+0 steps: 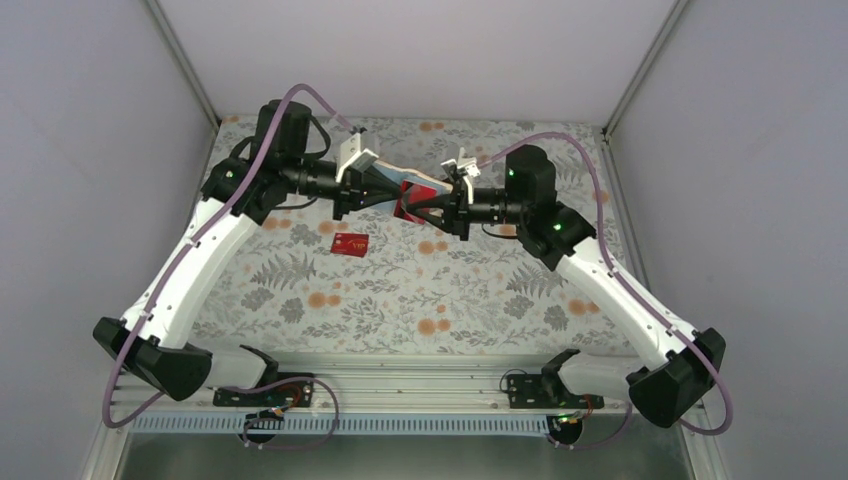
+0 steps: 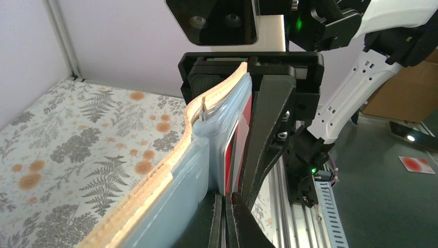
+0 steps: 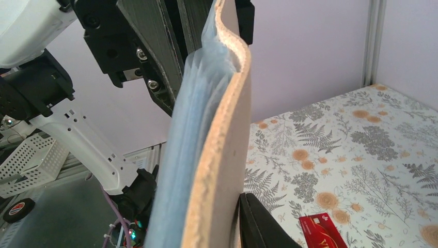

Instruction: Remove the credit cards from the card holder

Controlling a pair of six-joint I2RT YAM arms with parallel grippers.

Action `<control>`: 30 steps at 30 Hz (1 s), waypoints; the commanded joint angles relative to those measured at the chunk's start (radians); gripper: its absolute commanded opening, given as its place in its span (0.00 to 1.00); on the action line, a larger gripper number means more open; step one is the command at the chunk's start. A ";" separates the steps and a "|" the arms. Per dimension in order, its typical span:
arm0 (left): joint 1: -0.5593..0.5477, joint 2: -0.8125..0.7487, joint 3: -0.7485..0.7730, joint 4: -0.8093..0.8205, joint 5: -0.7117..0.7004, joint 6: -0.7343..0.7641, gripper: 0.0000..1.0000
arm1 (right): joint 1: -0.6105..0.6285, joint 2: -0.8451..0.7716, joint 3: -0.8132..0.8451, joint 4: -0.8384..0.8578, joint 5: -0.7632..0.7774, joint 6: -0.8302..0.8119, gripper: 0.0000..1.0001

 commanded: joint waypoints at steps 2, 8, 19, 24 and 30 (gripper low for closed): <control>0.017 -0.029 -0.008 -0.020 0.055 0.041 0.02 | 0.002 -0.027 -0.018 0.038 -0.036 -0.043 0.21; 0.040 -0.042 -0.008 -0.030 0.029 0.057 0.02 | -0.007 -0.049 -0.034 0.018 -0.036 -0.058 0.23; 0.065 -0.049 0.004 -0.064 0.001 0.097 0.02 | -0.017 -0.051 -0.034 -0.005 -0.034 -0.070 0.19; 0.071 -0.051 0.008 -0.074 0.007 0.104 0.02 | -0.020 -0.046 -0.032 -0.010 -0.043 -0.070 0.18; 0.065 -0.048 -0.031 -0.062 0.065 0.112 0.02 | -0.022 -0.036 -0.024 -0.001 -0.062 -0.064 0.04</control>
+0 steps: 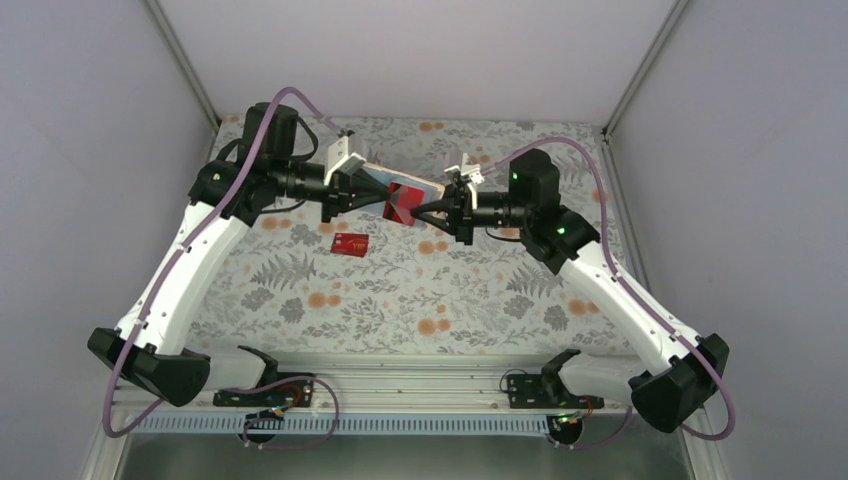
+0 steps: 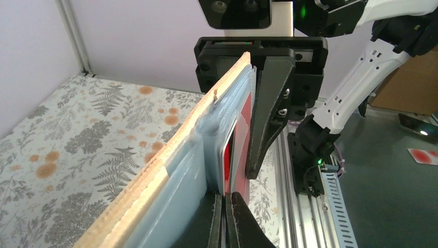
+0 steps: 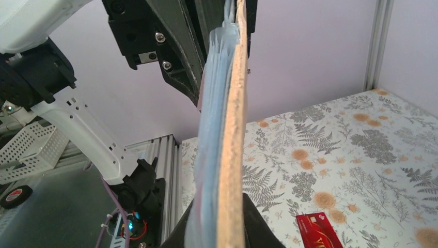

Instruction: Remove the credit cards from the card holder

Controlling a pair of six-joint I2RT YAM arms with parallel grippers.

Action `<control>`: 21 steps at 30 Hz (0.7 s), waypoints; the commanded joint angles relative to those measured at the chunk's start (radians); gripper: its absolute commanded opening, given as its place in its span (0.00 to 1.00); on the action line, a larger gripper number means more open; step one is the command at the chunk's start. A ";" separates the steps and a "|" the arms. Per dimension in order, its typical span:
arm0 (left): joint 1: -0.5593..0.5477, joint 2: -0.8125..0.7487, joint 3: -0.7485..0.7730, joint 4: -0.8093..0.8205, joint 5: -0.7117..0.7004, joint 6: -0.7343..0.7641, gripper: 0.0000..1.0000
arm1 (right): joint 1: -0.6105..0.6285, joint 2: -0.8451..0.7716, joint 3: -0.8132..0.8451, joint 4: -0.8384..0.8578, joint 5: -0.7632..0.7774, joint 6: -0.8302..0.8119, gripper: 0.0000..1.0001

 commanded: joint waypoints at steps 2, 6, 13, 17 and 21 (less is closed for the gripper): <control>-0.001 -0.013 -0.044 0.028 0.056 0.040 0.21 | -0.007 -0.004 0.005 0.026 -0.043 -0.001 0.04; -0.002 -0.014 -0.076 0.020 0.024 0.073 0.34 | -0.009 -0.023 0.005 0.052 -0.061 0.006 0.04; -0.020 -0.024 -0.134 0.054 0.067 0.059 0.34 | -0.010 -0.038 0.017 0.111 -0.084 0.046 0.04; -0.034 -0.015 -0.125 0.079 0.068 0.030 0.31 | -0.011 -0.027 0.019 0.117 -0.106 0.053 0.04; -0.048 -0.006 -0.120 0.089 0.061 0.013 0.08 | -0.010 -0.035 0.015 0.124 -0.112 0.056 0.04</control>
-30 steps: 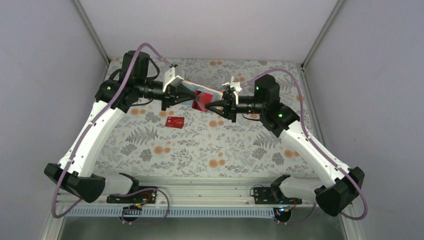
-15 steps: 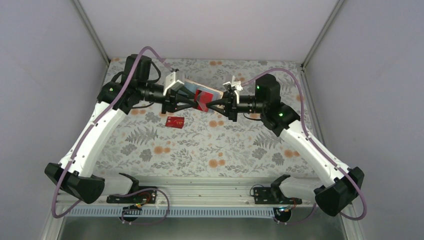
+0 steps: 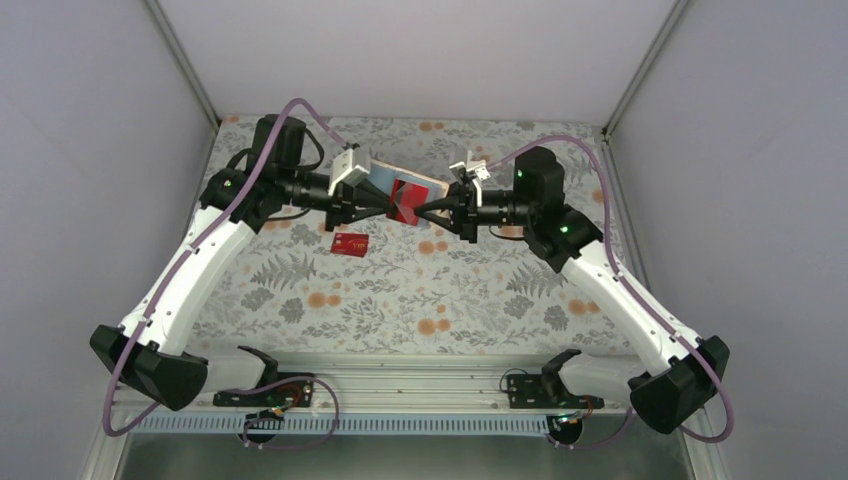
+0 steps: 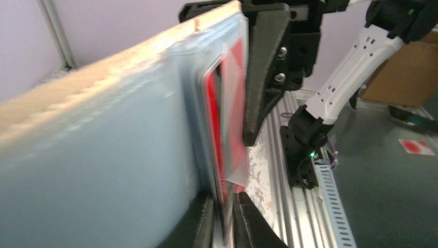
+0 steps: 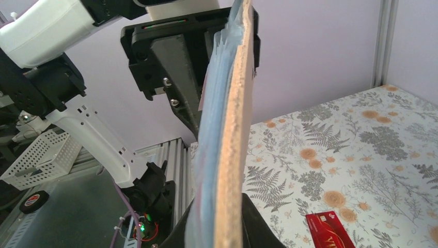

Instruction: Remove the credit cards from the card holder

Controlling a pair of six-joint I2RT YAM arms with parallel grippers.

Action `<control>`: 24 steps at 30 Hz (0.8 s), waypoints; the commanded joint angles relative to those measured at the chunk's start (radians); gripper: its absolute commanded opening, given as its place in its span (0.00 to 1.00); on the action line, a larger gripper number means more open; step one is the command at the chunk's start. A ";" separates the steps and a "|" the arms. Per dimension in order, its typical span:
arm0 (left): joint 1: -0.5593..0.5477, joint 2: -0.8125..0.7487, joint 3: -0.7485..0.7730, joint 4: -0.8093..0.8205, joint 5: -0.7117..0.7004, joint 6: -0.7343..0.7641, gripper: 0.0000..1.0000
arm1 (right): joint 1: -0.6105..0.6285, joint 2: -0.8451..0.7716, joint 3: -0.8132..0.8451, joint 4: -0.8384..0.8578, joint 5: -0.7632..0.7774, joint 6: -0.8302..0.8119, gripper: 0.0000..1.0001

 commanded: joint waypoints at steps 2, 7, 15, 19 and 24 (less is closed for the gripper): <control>-0.031 0.014 0.011 0.031 0.004 -0.023 0.03 | 0.009 -0.039 0.014 0.104 -0.057 0.006 0.04; -0.005 0.003 0.037 0.008 -0.025 -0.032 0.02 | 0.003 -0.055 0.007 0.054 -0.013 -0.022 0.08; 0.030 -0.009 0.042 -0.004 -0.067 -0.018 0.02 | -0.015 -0.062 -0.013 0.029 -0.018 -0.036 0.18; 0.035 -0.008 0.064 -0.015 -0.075 -0.013 0.02 | -0.020 -0.062 -0.013 0.013 -0.020 -0.047 0.21; 0.042 -0.009 0.070 -0.029 -0.084 -0.004 0.02 | -0.022 -0.057 -0.014 0.006 -0.014 -0.043 0.04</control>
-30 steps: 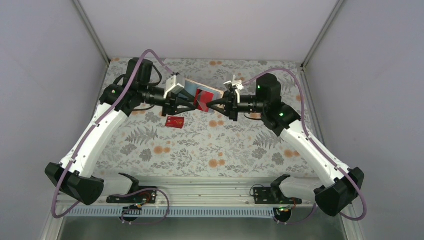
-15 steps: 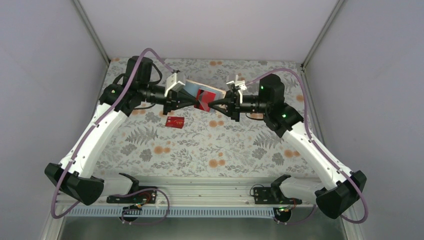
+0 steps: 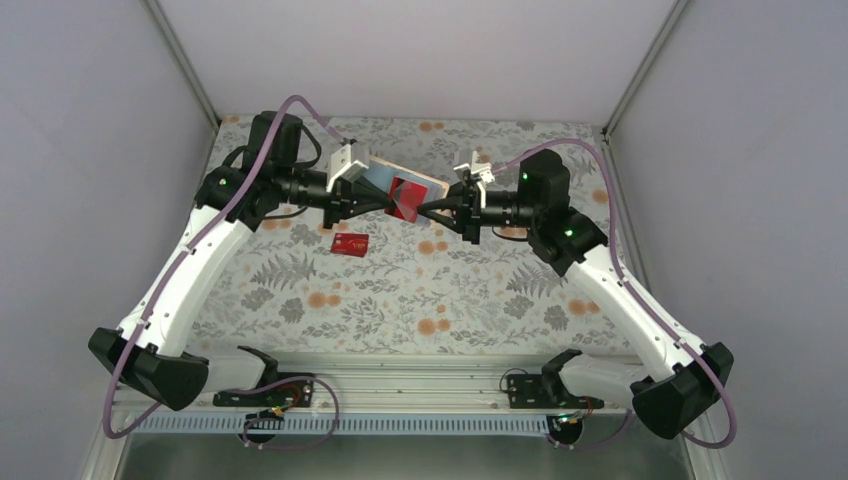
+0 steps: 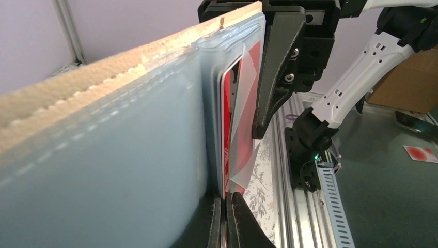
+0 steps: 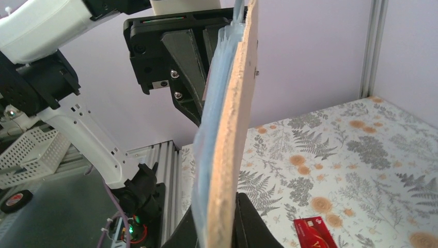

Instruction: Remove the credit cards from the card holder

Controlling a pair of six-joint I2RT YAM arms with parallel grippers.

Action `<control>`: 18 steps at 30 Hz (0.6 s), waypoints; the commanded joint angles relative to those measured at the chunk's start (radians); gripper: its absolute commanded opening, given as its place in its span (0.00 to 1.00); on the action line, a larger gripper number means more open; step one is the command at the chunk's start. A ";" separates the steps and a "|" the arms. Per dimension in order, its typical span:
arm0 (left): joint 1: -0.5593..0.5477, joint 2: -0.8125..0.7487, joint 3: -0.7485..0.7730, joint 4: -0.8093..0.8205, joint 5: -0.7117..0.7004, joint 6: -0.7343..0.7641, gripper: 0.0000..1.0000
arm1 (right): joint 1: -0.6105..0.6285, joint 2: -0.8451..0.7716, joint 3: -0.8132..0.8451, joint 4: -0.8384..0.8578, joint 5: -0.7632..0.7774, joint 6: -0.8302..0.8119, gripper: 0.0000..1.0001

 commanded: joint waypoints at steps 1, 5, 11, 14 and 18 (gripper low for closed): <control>0.030 -0.012 0.034 -0.011 -0.053 0.027 0.02 | -0.008 -0.027 -0.006 0.005 -0.018 -0.012 0.04; 0.047 -0.027 0.039 -0.026 -0.075 0.048 0.02 | -0.018 -0.034 -0.013 -0.001 -0.019 -0.014 0.05; 0.050 -0.025 0.038 -0.034 -0.095 0.062 0.02 | -0.019 -0.035 -0.006 -0.017 -0.022 -0.021 0.10; 0.051 -0.024 0.038 -0.032 -0.090 0.059 0.02 | -0.021 -0.037 -0.006 -0.018 -0.025 -0.021 0.13; 0.050 -0.008 0.023 0.018 0.012 -0.028 0.02 | -0.021 -0.030 -0.009 -0.006 -0.041 -0.017 0.19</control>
